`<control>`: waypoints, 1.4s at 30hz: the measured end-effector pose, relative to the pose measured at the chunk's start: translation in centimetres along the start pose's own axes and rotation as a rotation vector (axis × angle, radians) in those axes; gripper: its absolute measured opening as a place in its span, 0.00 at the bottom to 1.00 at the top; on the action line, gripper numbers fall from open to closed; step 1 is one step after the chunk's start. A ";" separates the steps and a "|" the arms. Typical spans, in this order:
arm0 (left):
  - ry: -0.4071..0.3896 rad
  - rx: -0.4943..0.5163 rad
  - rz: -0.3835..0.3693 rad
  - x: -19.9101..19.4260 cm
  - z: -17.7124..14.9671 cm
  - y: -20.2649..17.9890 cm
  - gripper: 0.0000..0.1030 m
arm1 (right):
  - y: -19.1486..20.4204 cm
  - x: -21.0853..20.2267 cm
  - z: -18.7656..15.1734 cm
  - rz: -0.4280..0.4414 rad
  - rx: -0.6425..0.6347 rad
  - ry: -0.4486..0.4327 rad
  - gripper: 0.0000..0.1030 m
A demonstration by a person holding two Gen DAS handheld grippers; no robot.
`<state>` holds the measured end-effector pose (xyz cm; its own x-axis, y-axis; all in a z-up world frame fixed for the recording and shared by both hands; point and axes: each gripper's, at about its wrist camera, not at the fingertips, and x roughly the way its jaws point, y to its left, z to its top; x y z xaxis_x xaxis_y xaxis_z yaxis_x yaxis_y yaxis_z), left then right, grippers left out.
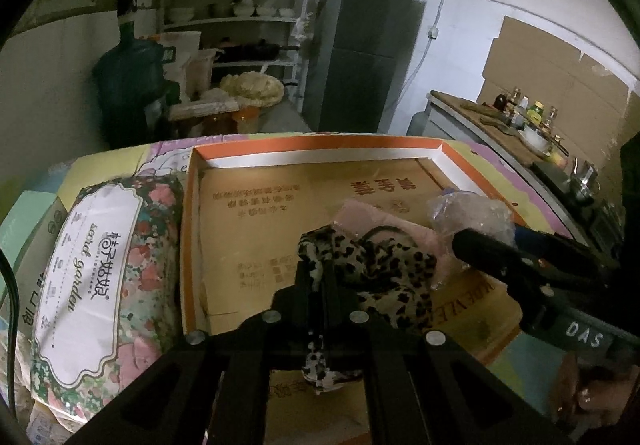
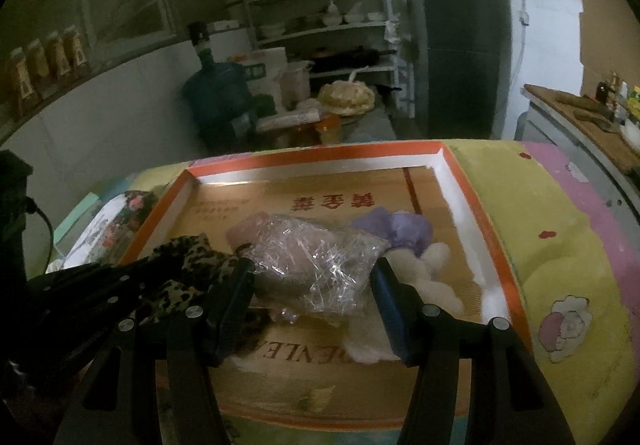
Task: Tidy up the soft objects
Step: 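Lower and open the left tool releasing the leopard cloth while the right tool releases the bag, then move both open tools away from the box back over the pile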
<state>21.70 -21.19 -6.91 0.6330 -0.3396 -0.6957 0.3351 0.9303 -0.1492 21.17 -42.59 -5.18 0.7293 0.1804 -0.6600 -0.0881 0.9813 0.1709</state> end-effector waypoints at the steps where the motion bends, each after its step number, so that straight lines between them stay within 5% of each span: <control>1: 0.003 -0.004 0.004 0.0 0.0 0.0 0.07 | 0.0 0.1 0.0 0.002 0.000 0.003 0.59; 14: -0.043 -0.004 0.001 -1.1 0.2 -0.3 0.51 | 0.3 0.5 -0.1 0.011 -0.008 0.009 0.63; 16: -0.063 -0.007 0.009 -1.6 0.3 -0.2 0.64 | 0.4 0.5 -0.1 0.018 -0.007 0.007 0.65; 22: -0.097 -0.038 0.007 -2.9 0.6 0.1 0.68 | 0.3 0.1 -0.1 0.035 0.004 -0.010 0.72; 39: -0.220 -0.041 0.029 -8.0 0.7 0.5 0.68 | 0.4 -2.7 0.1 0.047 0.043 -0.102 0.73; 42: -0.242 -0.037 0.031 -9.2 0.6 0.7 0.76 | 0.9 -3.7 0.2 0.045 0.051 -0.120 0.73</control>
<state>16.57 -17.50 -0.20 0.7928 -0.3296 -0.5127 0.2897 0.9439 -0.1589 18.55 -42.43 -2.45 0.8018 0.2122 -0.5587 -0.0902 0.9671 0.2378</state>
